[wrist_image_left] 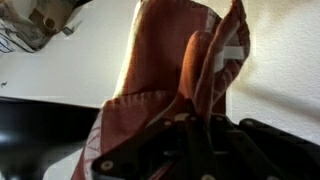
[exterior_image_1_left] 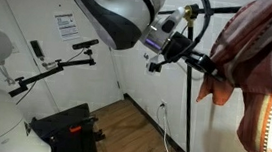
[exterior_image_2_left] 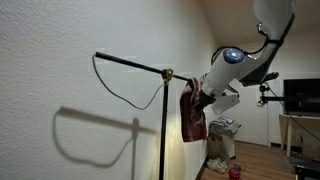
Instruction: Pick the cloth and hang it on the rope on the lamp stand
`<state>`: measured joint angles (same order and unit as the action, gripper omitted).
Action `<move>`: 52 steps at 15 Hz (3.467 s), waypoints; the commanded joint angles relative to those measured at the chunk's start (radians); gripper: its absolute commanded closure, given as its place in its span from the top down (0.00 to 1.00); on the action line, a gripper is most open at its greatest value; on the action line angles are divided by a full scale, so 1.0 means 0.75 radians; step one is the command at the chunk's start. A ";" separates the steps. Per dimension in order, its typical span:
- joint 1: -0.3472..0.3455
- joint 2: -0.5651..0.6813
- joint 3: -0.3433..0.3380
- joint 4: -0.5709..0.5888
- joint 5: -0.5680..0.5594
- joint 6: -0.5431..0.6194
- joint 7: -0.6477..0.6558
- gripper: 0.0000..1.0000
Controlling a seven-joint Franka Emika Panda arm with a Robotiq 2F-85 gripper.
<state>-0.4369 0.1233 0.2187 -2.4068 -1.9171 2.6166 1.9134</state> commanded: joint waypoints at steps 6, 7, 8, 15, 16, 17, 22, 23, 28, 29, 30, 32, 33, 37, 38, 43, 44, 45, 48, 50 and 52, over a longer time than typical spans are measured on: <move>0.503 -0.491 -0.161 -0.393 0.004 -0.275 0.049 0.01; 0.546 -0.520 -0.161 -0.422 0.013 -0.312 0.045 0.01; 0.583 -0.544 -0.164 -0.447 0.013 -0.336 0.041 0.01; 0.615 -0.451 -0.245 -0.379 0.010 -0.294 0.017 0.04; 0.615 -0.450 -0.245 -0.378 0.010 -0.293 0.017 0.04; 0.616 -0.450 -0.244 -0.378 0.010 -0.293 0.017 0.01; 0.704 -0.339 -0.197 -0.406 -0.082 -0.281 -0.031 0.01; 0.732 -0.327 -0.177 -0.421 -0.108 -0.284 -0.029 0.01; 0.853 -0.370 -0.071 -0.501 -0.182 -0.337 -0.008 0.01; 0.874 -0.393 -0.054 -0.519 -0.193 -0.334 -0.005 0.01; 0.892 -0.406 -0.041 -0.528 -0.206 -0.329 -0.007 0.01; 0.933 -0.414 -0.012 -0.542 -0.216 -0.325 -0.023 0.01; 0.948 -0.355 0.001 -0.494 -0.213 -0.331 -0.045 0.01; 1.007 -0.272 0.061 -0.496 -0.202 -0.369 -0.137 0.01; 1.017 -0.243 0.076 -0.497 -0.200 -0.383 -0.170 0.01; 1.053 -0.058 0.155 -0.484 -0.190 -0.454 -0.322 0.01; 1.061 -0.015 0.171 -0.477 -0.191 -0.476 -0.353 0.01; 1.067 0.017 0.188 -0.477 -0.189 -0.502 -0.384 0.01; 1.086 0.120 0.239 -0.462 -0.192 -0.581 -0.463 0.01; 1.098 0.188 0.269 -0.449 -0.190 -0.631 -0.516 0.01; 1.107 0.236 0.296 -0.439 -0.194 -0.675 -0.557 0.01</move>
<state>0.3812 0.2407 0.4168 -2.7618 -2.0622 2.1676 1.5554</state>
